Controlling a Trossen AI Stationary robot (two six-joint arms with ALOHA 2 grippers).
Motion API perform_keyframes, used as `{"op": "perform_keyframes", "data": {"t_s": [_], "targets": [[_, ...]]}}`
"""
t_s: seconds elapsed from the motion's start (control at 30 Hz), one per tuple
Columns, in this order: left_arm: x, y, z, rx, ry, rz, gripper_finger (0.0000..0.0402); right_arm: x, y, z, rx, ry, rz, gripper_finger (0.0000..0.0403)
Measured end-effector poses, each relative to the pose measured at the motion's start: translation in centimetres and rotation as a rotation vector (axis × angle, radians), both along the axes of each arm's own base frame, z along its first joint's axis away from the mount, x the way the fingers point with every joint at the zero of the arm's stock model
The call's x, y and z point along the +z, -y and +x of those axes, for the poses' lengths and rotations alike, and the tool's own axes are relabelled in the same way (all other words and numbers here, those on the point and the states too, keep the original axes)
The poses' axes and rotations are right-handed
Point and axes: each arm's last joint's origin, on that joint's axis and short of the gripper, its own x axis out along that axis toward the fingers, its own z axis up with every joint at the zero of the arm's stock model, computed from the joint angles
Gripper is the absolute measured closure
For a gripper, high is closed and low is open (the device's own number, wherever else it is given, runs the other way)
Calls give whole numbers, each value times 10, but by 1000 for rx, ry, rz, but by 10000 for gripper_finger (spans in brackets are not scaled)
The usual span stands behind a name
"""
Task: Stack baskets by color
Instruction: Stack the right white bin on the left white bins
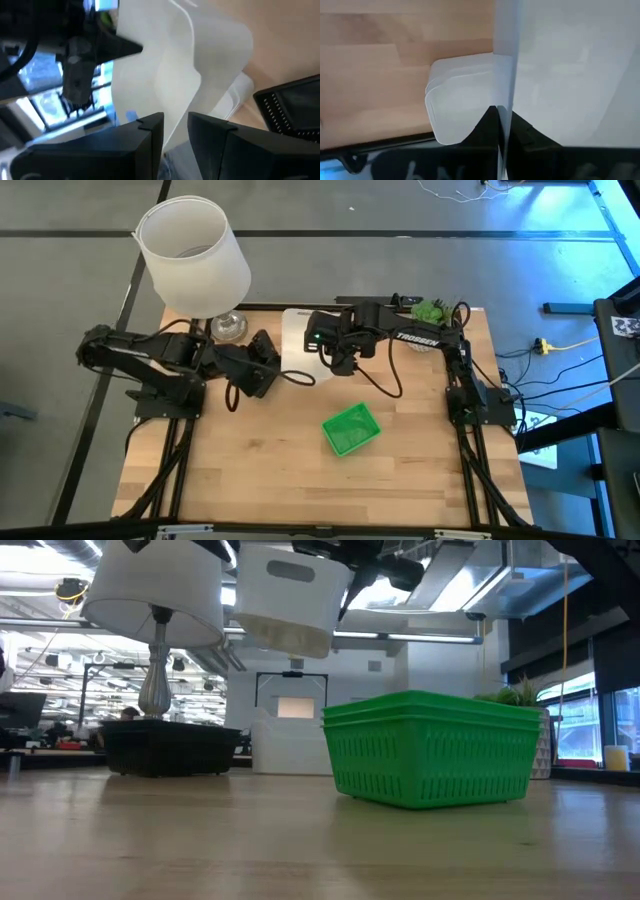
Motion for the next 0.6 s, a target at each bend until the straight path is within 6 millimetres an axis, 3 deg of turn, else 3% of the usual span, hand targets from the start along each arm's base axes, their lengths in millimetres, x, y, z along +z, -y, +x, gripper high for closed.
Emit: {"op": "perform_keyframes", "data": {"t_s": [0.3,0.6], "targets": [[-3,-9,3,-132,-21,-178,321,-4,-14,-1,172,-48,71,402],[-5,-13,6,-204,-23,-334,321,-26,-29,2,202,-130,69,402]]}}
